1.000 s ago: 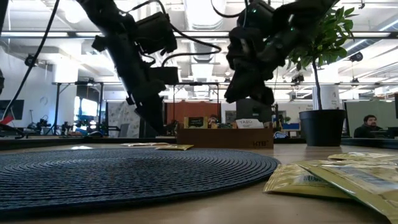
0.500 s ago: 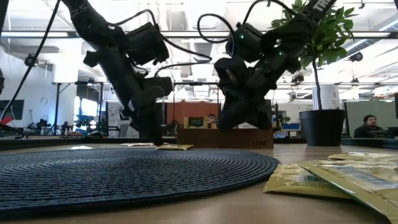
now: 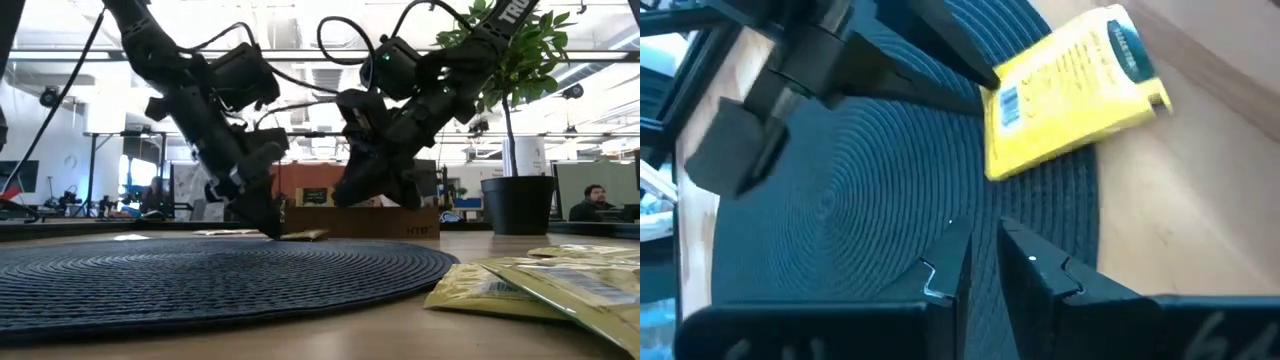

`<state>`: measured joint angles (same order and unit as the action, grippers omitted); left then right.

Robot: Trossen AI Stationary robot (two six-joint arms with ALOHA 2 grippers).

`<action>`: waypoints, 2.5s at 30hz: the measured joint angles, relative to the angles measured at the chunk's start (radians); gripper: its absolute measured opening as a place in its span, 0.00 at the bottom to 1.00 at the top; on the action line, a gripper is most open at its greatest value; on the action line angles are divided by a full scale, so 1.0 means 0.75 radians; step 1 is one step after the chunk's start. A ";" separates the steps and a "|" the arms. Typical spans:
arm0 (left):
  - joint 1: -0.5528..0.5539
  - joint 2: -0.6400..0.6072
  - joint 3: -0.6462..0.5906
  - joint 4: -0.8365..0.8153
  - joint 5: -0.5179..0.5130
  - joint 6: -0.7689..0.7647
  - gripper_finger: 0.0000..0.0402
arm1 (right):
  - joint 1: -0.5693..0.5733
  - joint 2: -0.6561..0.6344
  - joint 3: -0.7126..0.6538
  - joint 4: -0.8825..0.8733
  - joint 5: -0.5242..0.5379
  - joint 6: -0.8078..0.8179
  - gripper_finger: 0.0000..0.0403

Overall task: Pick & Place Tea
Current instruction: Put the yellow tea bag into the left section of the wooden organizer

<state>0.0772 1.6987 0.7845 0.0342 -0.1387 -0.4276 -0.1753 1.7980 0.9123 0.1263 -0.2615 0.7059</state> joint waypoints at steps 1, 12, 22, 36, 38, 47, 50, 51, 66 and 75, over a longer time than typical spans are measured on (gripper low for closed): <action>0.000 0.012 0.000 0.012 0.002 -0.016 0.18 | -0.001 0.005 0.000 0.005 0.001 0.001 0.13; -0.004 0.081 0.006 0.048 0.034 -0.083 0.18 | -0.011 0.049 0.000 0.016 0.178 0.172 0.29; -0.005 0.085 0.001 0.137 0.049 -0.101 0.18 | -0.048 0.110 -0.001 0.036 0.167 0.269 0.38; -0.006 0.087 0.019 0.140 0.058 -0.110 0.18 | -0.047 0.130 -0.001 0.198 0.159 0.327 0.31; -0.006 0.087 0.025 0.136 0.058 -0.110 0.18 | -0.046 0.130 -0.001 0.187 0.152 0.326 0.28; -0.006 0.061 0.081 0.094 0.066 -0.100 0.18 | -0.046 0.129 -0.001 0.187 0.137 0.304 0.08; -0.006 0.019 0.113 0.020 0.063 -0.100 0.18 | -0.046 0.126 -0.001 0.188 0.137 0.268 0.03; -0.006 0.000 0.124 -0.015 0.063 -0.100 0.18 | -0.046 0.122 -0.001 0.188 0.137 0.252 0.03; 0.031 -0.482 0.165 -0.502 -0.192 -0.312 0.18 | -0.045 -0.087 -0.001 0.187 0.008 -0.252 0.02; 0.058 -0.589 0.122 -0.486 -0.042 -0.805 0.18 | 0.034 -0.224 0.017 0.139 0.395 -0.958 0.02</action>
<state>0.1207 1.2570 0.8758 -0.3305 -0.1699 -1.0310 -0.1497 1.6298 0.9250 0.2306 0.0350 -0.0123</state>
